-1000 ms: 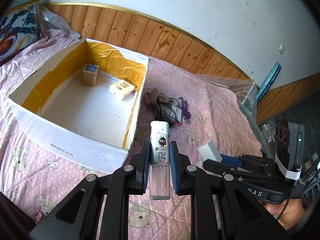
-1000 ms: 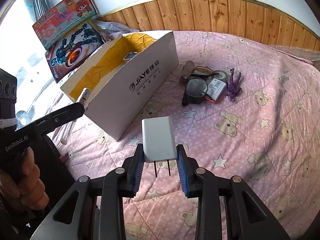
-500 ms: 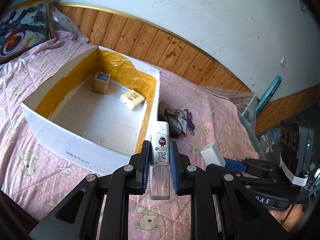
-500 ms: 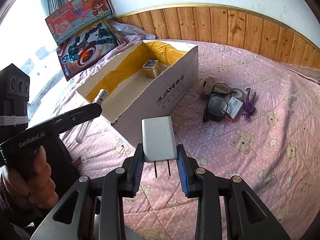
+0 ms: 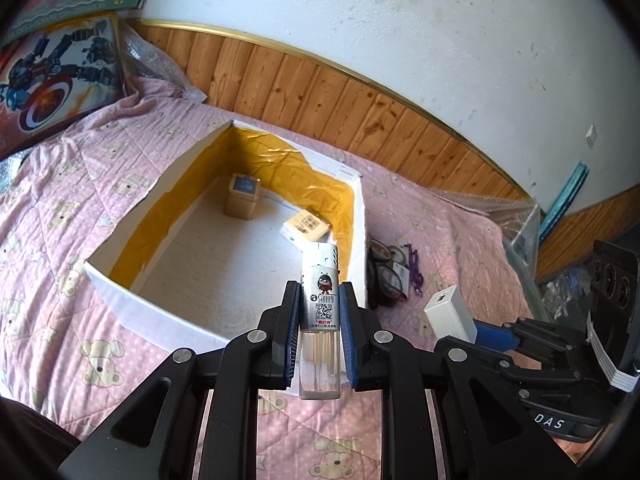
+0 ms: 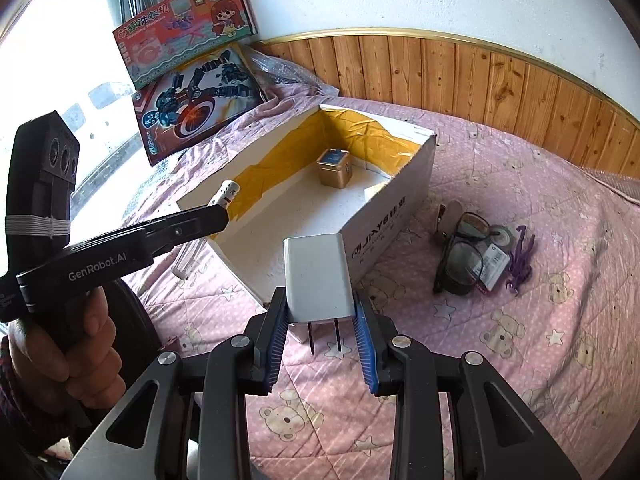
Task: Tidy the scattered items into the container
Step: 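Lift the tube and charger and carry both over the white box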
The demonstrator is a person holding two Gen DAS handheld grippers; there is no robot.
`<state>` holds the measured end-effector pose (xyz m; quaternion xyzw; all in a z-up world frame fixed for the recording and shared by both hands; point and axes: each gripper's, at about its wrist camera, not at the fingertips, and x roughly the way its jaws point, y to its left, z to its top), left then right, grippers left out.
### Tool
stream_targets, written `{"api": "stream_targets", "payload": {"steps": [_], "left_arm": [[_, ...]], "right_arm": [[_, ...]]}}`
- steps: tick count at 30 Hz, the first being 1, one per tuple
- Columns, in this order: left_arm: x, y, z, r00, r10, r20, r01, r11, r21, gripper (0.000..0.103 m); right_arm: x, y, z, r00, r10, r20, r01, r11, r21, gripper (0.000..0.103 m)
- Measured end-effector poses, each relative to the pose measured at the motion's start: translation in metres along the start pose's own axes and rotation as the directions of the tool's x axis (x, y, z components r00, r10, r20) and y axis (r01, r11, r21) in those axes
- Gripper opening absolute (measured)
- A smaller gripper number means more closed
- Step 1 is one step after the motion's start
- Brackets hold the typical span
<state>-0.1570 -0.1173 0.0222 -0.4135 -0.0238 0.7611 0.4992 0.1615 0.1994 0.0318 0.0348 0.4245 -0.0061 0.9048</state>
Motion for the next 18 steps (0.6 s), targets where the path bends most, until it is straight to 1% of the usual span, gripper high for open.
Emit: {"api": "stream_targets", "payload": {"steps": [5, 9, 13, 18], "left_arm": [[0.006, 0.011, 0.02, 0.999, 0.045, -0.01, -0.045, 0.999, 0.003, 0.019], [0.016, 0.017, 0.035, 0.996, 0.08, -0.037, -0.08, 0.997, 0.002, 0.019], [0.029, 0.023, 0.048, 0.993, 0.089, -0.08, -0.091, 0.996, -0.019, 0.019], [0.05, 0.034, 0.066, 0.985, 0.082, -0.149, -0.095, 0.992, -0.079, 0.019]], "right_arm": [[0.006, 0.01, 0.021, 1.0, 0.0, 0.014, 0.001, 0.999, -0.039, 0.033], [0.017, 0.015, 0.039, 1.0, -0.015, 0.016, 0.016, 0.997, -0.08, 0.033], [0.035, 0.013, 0.059, 1.0, -0.024, 0.001, 0.024, 0.995, -0.099, 0.033], [0.063, 0.012, 0.083, 0.998, -0.039, -0.039, 0.034, 0.991, -0.127, 0.033]]}}
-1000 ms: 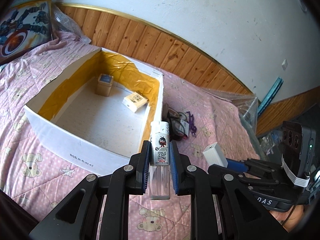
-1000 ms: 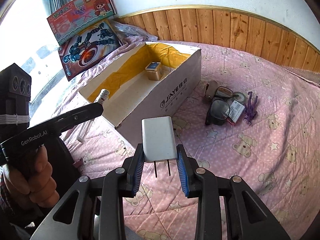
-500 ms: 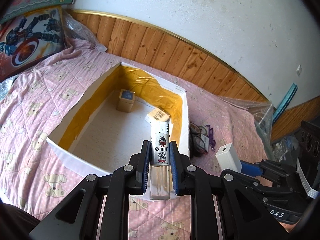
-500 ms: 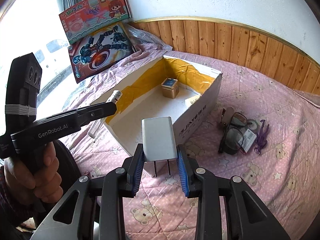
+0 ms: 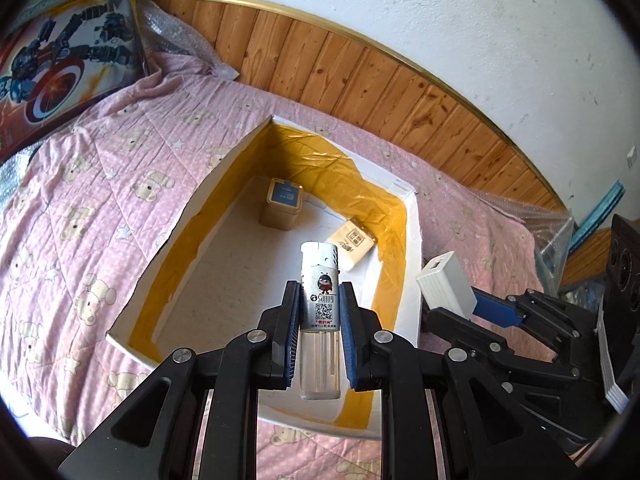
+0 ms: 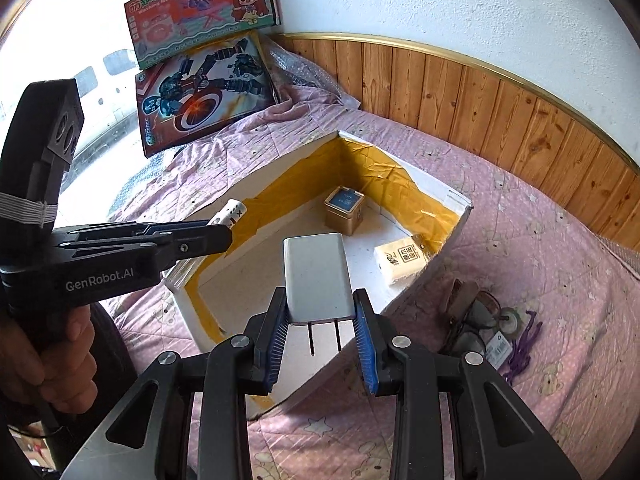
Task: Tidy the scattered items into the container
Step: 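Lift the tube and charger and carry both over the white box, then open both tools to drop the tube and charger into the box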
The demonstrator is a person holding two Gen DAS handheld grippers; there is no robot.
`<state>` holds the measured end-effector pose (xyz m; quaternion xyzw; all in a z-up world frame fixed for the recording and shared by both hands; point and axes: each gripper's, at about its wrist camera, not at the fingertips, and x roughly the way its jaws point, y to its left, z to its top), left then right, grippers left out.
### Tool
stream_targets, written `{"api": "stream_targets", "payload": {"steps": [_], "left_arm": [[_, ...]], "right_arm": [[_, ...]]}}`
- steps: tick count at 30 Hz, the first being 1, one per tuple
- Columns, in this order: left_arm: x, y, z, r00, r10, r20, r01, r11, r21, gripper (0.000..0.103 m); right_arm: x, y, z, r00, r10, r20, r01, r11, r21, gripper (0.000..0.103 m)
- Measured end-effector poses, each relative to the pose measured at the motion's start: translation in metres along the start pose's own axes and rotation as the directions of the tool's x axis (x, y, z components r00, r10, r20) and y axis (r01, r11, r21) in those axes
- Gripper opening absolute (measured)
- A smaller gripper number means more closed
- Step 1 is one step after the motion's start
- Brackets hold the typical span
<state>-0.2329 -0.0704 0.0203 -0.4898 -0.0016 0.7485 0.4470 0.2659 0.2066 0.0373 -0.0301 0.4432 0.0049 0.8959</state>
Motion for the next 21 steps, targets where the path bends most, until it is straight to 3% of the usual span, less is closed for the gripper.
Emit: {"api": "stream_targets", "payload": {"steps": [5, 11, 21], "left_arm": [[0.027, 0.008, 0.021, 0.996, 0.016, -0.09, -0.021, 0.998, -0.06, 0.019], [0.075, 0.016, 0.033, 0.971, 0.052, -0.234, -0.077, 0.992, -0.098, 0.019], [0.124, 0.032, 0.042, 0.925, 0.157, -0.346, -0.203, 0.974, -0.102, 0.02]], "right_arm": [[0.035, -0.004, 0.027, 0.997, -0.029, -0.074, 0.026, 0.998, -0.048, 0.033], [0.084, -0.029, 0.057, 0.978, -0.073, -0.195, 0.062, 0.996, -0.062, 0.033], [0.175, -0.052, 0.081, 0.902, -0.098, -0.421, 0.079, 0.995, -0.061, 0.033]]}}
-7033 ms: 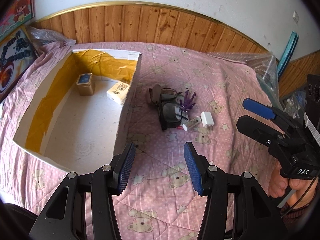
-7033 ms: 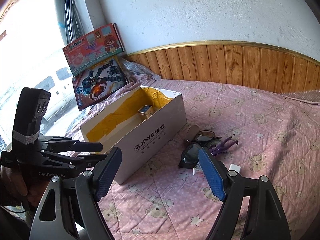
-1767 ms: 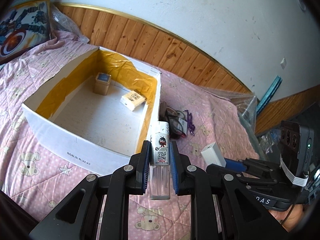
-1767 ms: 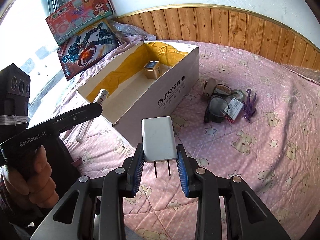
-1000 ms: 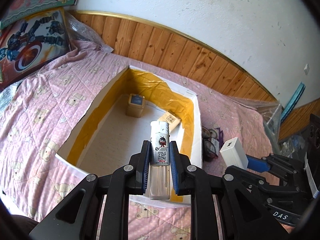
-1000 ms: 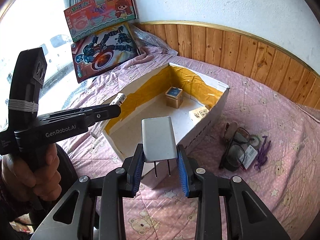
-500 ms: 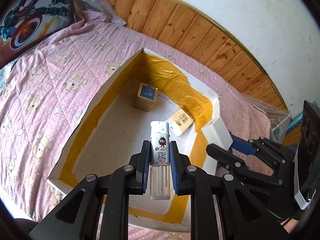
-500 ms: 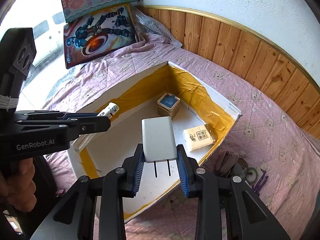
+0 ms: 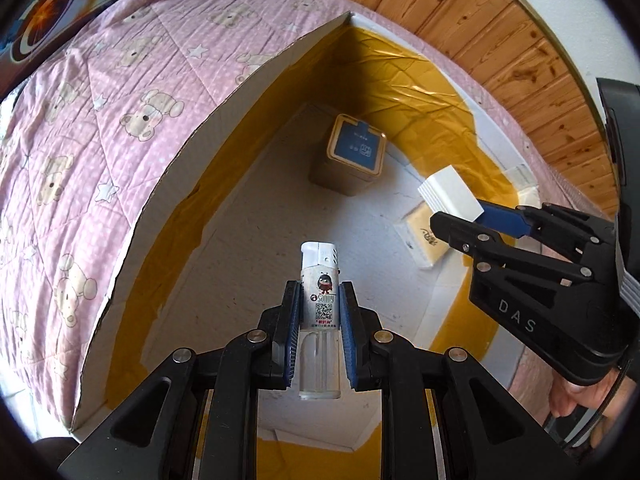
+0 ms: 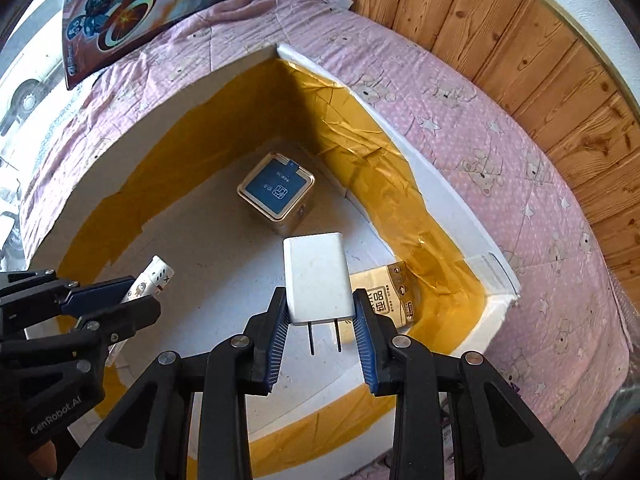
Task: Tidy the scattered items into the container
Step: 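Open both tools to drop the tube and charger into the box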
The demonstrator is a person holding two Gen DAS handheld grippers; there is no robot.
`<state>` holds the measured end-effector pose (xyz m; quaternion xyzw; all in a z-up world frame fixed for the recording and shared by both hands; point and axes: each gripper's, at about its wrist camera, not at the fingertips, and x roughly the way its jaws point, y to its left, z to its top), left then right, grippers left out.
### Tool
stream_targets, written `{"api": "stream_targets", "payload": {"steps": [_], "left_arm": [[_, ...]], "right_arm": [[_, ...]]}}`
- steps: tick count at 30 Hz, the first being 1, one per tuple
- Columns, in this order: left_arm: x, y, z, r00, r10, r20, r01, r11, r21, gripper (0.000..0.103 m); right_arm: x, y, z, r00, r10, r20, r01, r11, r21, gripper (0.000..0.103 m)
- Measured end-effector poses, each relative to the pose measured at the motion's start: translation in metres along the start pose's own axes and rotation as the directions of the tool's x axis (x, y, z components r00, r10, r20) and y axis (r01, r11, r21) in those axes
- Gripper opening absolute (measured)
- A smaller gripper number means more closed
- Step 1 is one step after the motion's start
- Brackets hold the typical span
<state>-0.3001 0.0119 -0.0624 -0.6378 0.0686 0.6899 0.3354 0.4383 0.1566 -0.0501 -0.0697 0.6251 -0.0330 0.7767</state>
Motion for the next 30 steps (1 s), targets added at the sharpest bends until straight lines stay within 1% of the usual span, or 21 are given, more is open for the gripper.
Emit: {"api": "stream_targets", "payload": {"steps": [5, 7, 9, 12, 14, 18, 23, 27, 30], "left_arm": [[0.01, 0.002, 0.007, 0.999, 0.038, -0.012, -0.038, 0.999, -0.001, 0.02], [0.012, 0.002, 0.009, 0.999, 0.041, -0.013, -0.041, 0.999, -0.003, 0.02], [0.014, 0.002, 0.01, 0.999, 0.046, -0.015, -0.046, 0.999, -0.008, 0.02], [0.018, 0.002, 0.01, 0.998, 0.057, -0.03, -0.058, 0.998, -0.007, 0.02], [0.02, 0.003, 0.01, 0.997, 0.065, -0.04, -0.065, 0.998, -0.013, 0.022], [0.013, 0.003, 0.007, 0.997, 0.077, -0.032, -0.077, 0.997, -0.008, 0.027], [-0.006, -0.001, -0.001, 0.996, 0.085, -0.002, -0.085, 0.996, 0.005, 0.028], [-0.026, -0.008, -0.013, 0.996, 0.086, 0.03, -0.087, 0.996, 0.03, 0.028], [-0.039, -0.013, -0.027, 0.994, 0.09, 0.054, -0.093, 0.994, 0.059, 0.029]], "right_arm": [[0.025, 0.003, 0.018, 0.996, -0.031, -0.083, 0.029, 0.999, -0.025, 0.033], [0.031, 0.004, 0.022, 0.994, -0.042, -0.1, 0.04, 0.999, -0.022, 0.033], [0.036, 0.004, 0.025, 0.992, -0.037, -0.118, 0.036, 0.999, -0.011, 0.033], [0.038, 0.002, 0.029, 0.992, -0.034, -0.124, 0.035, 0.999, 0.01, 0.033], [0.036, 0.002, 0.03, 0.992, -0.03, -0.119, 0.033, 0.999, 0.022, 0.034], [0.027, 0.006, 0.027, 0.994, -0.022, -0.105, 0.026, 0.999, 0.035, 0.034], [0.01, 0.007, 0.015, 0.997, -0.006, -0.081, 0.01, 0.998, 0.058, 0.034], [-0.01, 0.006, -0.001, 0.999, 0.045, -0.031, -0.041, 0.994, 0.104, 0.034], [-0.031, 0.002, -0.017, 0.992, 0.115, 0.058, -0.122, 0.983, 0.138, 0.034]]}}
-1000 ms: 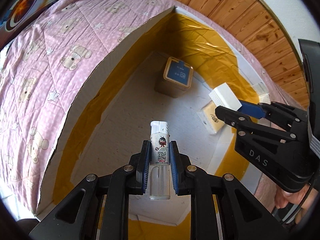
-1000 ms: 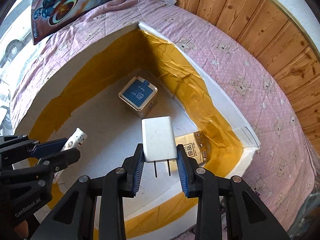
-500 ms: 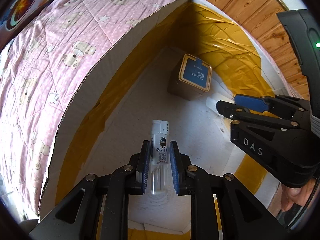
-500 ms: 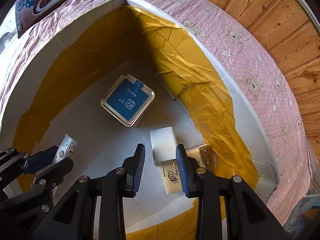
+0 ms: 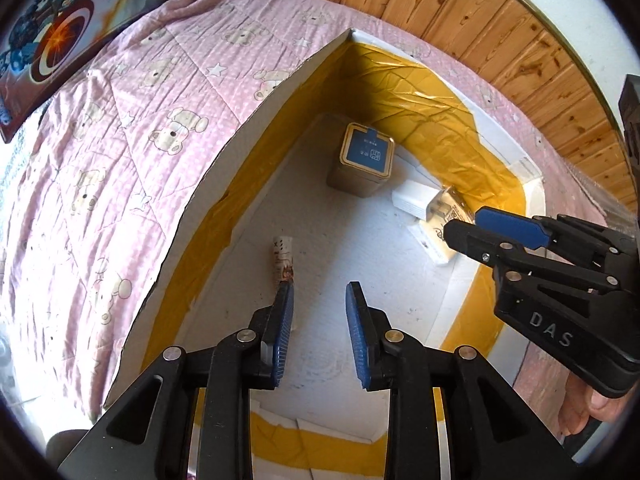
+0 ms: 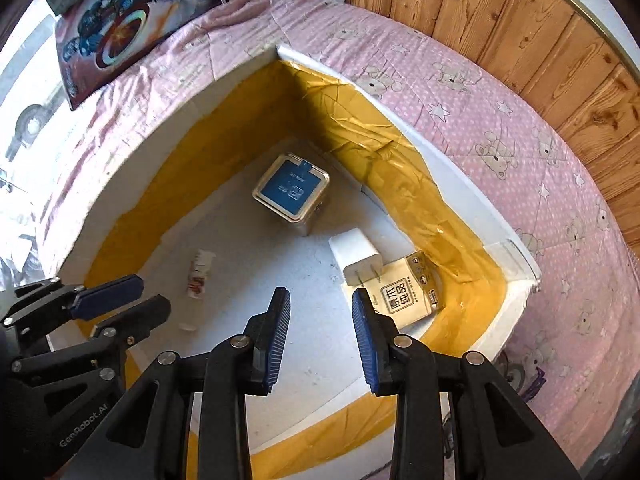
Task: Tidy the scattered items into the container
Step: 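Open both tools to drop the tube and charger into the box, then move both tools to the glasses and purple figure beside the box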
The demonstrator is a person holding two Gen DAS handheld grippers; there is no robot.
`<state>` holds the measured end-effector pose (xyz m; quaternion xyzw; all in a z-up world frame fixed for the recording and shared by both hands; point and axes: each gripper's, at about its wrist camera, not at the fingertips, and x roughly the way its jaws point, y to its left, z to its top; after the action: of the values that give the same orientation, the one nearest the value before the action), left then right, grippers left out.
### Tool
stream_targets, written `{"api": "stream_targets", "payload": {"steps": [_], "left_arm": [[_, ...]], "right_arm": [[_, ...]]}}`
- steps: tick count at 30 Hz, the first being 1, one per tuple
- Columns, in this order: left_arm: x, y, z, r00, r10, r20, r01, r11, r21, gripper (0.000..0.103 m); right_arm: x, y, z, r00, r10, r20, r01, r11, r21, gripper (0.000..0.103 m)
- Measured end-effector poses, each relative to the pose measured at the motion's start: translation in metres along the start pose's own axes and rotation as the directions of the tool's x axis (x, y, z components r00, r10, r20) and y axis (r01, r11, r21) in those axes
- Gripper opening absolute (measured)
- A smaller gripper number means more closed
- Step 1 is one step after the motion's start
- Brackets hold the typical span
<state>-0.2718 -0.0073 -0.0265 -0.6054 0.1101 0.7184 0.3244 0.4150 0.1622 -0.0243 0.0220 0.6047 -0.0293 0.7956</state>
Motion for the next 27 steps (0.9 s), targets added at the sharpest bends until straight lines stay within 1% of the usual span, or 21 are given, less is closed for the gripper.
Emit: {"api": "stream_targets", "payload": {"steps": [3, 6, 8, 10, 14, 16, 20, 21, 23, 25, 27], "left_arm": [[-0.013, -0.009, -0.012, 0.999, 0.017, 0.044, -0.019, 0.999, 0.048, 0.029], [-0.028, -0.011, -0.031, 0.994, 0.022, 0.106, -0.033, 0.994, 0.1, 0.029], [-0.04, -0.016, -0.046, 0.989, 0.005, 0.15, -0.024, 0.991, 0.13, 0.029], [-0.049, -0.021, -0.057, 0.981, -0.031, 0.192, 0.002, 0.988, 0.152, 0.029], [-0.073, -0.038, -0.092, 0.959, -0.105, 0.264, 0.048, 0.976, 0.214, 0.029], [-0.082, -0.05, -0.112, 0.943, -0.138, 0.303, 0.06, 0.965, 0.254, 0.03], [-0.095, -0.071, -0.145, 0.909, -0.202, 0.364, 0.075, 0.939, 0.335, 0.03], [-0.097, -0.076, -0.152, 0.902, -0.216, 0.374, 0.077, 0.933, 0.353, 0.03], [-0.097, -0.087, -0.164, 0.895, -0.25, 0.369, 0.096, 0.917, 0.387, 0.032], [-0.093, -0.1, -0.173, 0.892, -0.276, 0.357, 0.115, 0.904, 0.413, 0.033], [-0.086, -0.115, -0.178, 0.895, -0.3, 0.331, 0.134, 0.888, 0.44, 0.035]], "right_arm": [[-0.02, -0.001, -0.017, 0.996, 0.044, 0.073, -0.045, 0.999, 0.017, 0.036], [-0.039, 0.001, -0.039, 0.988, 0.055, 0.143, -0.058, 0.998, 0.017, 0.036], [-0.054, 0.003, -0.057, 0.978, 0.066, 0.2, -0.07, 0.998, 0.011, 0.036], [-0.068, 0.005, -0.077, 0.963, 0.085, 0.255, -0.09, 0.996, 0.008, 0.036], [-0.092, 0.004, -0.116, 0.927, 0.118, 0.356, -0.129, 0.992, 0.007, 0.036], [-0.103, 0.003, -0.139, 0.907, 0.137, 0.398, -0.153, 0.988, 0.008, 0.036], [-0.116, -0.005, -0.184, 0.868, 0.141, 0.476, -0.174, 0.984, 0.026, 0.036], [-0.118, -0.008, -0.195, 0.859, 0.14, 0.493, -0.178, 0.984, 0.031, 0.036], [-0.121, -0.015, -0.219, 0.842, 0.127, 0.525, -0.181, 0.982, 0.054, 0.036], [-0.121, -0.025, -0.243, 0.828, 0.115, 0.548, -0.19, 0.978, 0.082, 0.036], [-0.119, -0.037, -0.262, 0.824, 0.082, 0.561, -0.186, 0.974, 0.13, 0.036]]}}
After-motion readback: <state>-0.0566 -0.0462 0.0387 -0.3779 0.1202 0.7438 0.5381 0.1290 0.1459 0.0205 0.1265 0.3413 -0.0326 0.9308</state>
